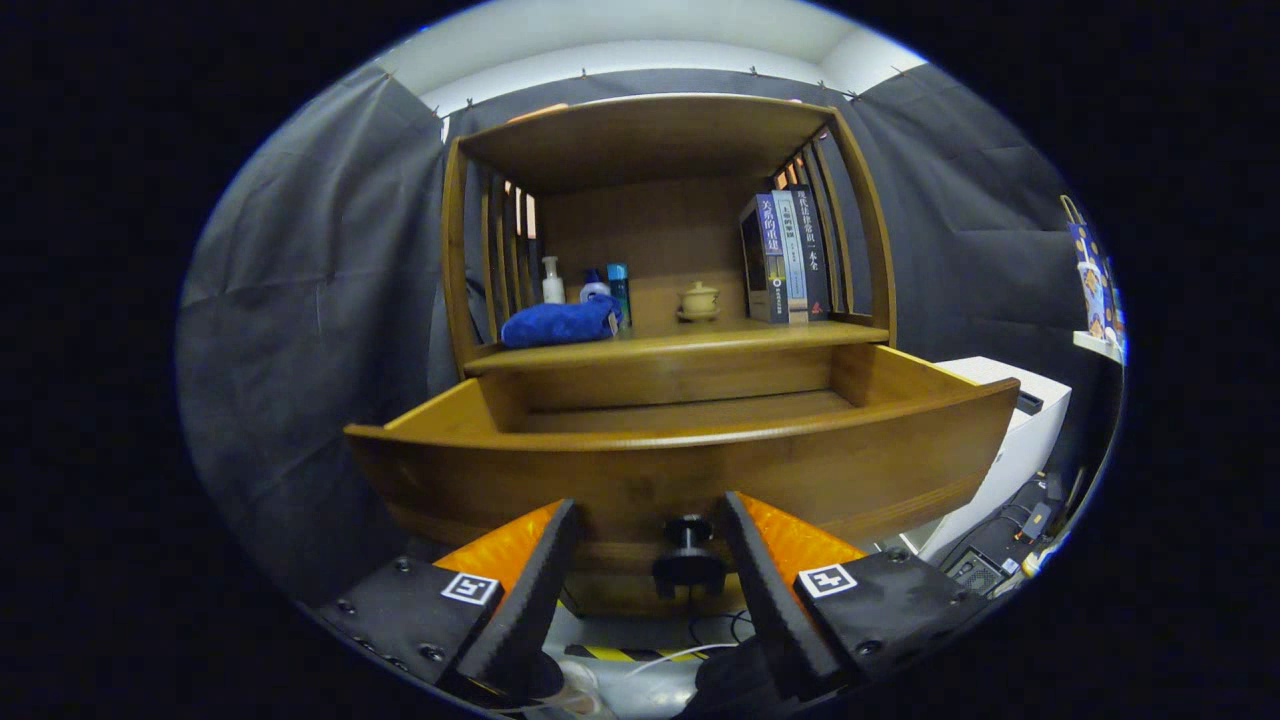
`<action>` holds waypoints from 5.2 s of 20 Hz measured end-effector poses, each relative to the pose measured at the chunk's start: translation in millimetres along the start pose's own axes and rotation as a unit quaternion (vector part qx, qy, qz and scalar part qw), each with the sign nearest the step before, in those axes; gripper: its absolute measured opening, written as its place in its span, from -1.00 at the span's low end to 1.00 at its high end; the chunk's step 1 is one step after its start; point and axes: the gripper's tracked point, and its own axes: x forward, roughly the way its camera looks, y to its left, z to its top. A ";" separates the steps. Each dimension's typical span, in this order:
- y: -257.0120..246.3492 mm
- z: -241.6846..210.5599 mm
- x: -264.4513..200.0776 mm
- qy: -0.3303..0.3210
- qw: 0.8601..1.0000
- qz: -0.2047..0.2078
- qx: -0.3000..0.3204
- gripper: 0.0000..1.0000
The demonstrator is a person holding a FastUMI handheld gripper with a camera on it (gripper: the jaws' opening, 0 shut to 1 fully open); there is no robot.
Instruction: Pull open the drawer, take out the items inside it, and place them on the countertop above the cabinet.
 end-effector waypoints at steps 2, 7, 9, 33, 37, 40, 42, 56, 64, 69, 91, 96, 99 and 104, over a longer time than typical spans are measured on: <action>2.9 18.1 3.1 -0.011 1.000 0.005 0.012 0.93; 6.6 70.8 14.1 -0.046 0.998 0.013 0.038 0.92; 8.1 96.1 18.3 -0.066 0.997 0.014 0.033 0.95; -9.8 8.3 179.0 0.341 0.939 -0.031 0.019 0.98; -16.3 -19.2 178.2 0.399 0.916 -0.044 -0.005 0.99; -15.1 -36.6 173.6 0.439 0.897 -0.047 0.008 0.90; -21.0 -45.0 173.0 0.456 0.889 -0.054 0.000 0.67; -12.4 2.8 149.2 0.399 0.915 -0.037 0.045 -0.03; -13.0 54.3 114.6 0.362 0.931 -0.021 0.037 -0.03; -12.2 90.7 119.9 0.338 0.941 -0.013 0.028 -0.03; -39.9 144.0 270.4 0.297 0.953 -0.051 0.028 -0.03; -44.0 147.8 276.8 0.280 0.958 -0.058 0.027 0.04; -43.4 149.6 268.1 0.279 0.958 -0.057 0.025 0.36; -41.0 160.9 253.1 0.258 0.964 -0.056 0.026 1.00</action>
